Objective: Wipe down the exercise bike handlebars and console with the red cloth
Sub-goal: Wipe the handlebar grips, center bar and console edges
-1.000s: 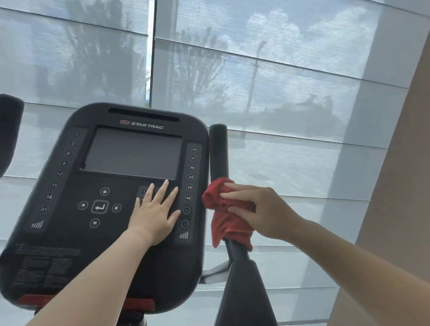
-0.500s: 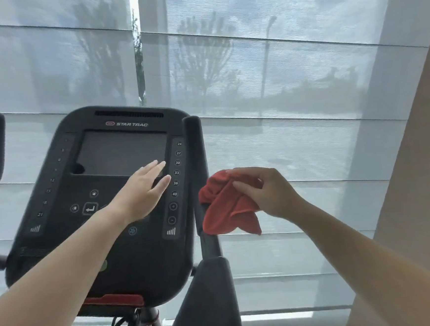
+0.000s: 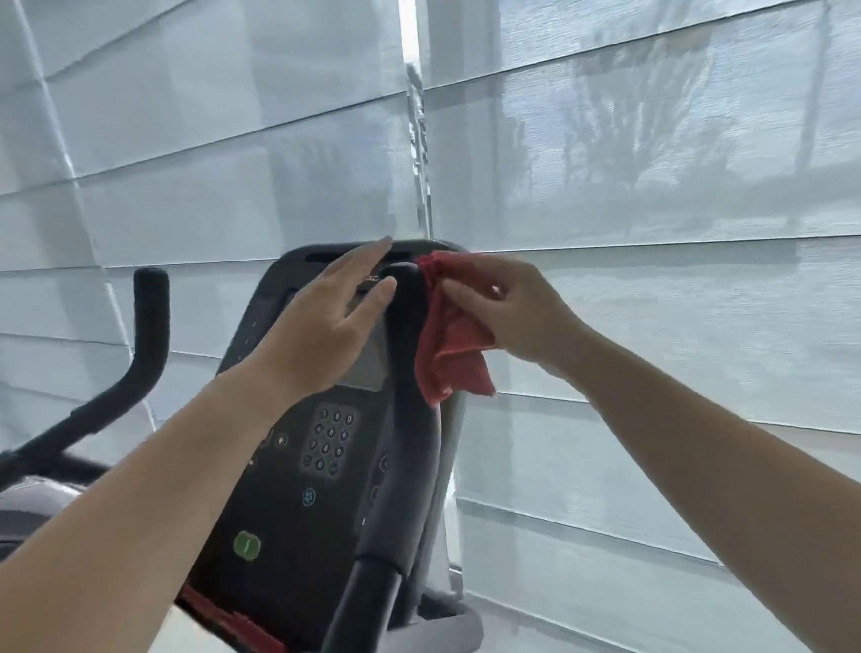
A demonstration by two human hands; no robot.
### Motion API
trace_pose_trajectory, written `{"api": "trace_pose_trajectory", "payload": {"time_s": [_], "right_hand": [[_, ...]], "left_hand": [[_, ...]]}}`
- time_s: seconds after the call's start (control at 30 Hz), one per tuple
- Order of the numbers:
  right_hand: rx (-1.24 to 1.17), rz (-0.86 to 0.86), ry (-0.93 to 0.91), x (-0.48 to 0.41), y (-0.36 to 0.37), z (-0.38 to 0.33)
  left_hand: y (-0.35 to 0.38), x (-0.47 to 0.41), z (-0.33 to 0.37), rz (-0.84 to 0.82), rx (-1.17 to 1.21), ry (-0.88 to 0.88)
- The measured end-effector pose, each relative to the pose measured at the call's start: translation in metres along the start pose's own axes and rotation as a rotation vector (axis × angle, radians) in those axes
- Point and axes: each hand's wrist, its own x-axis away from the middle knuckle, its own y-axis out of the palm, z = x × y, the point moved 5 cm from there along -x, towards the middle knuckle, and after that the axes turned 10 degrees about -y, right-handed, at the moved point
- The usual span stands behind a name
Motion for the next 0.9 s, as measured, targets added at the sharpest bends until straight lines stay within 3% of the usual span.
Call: {"api": "trace_pose_trajectory", "payload": {"time_s": [0.1, 0.23, 0.4, 0.67, 0.9], "right_hand": [[-0.029, -0.146, 0.024, 0.007, 0.021, 0.013], [-0.087, -0.195, -0.017, 0.026, 0.027, 0.032], [-0.136, -0.067, -0.09, 0.024, 0.015, 0.029], [-0.099, -0.142, -0.088, 0.063, 0.023, 0.034], [-0.132, -0.034, -0.031, 0.085, 0.04, 0.025]], "left_hand": [[0.008, 0.002, -0.002, 0.029, -0.014, -0.039], [0.011, 0.006, -0.004, 0.067, -0.065, -0.084], [0.013, 0.01, -0.002, 0.109, -0.107, -0.091], [0.019, 0.015, -0.003, 0.145, -0.077, -0.125], [0.022, 0.021, -0.001, 0.085, -0.036, -0.124]]}}
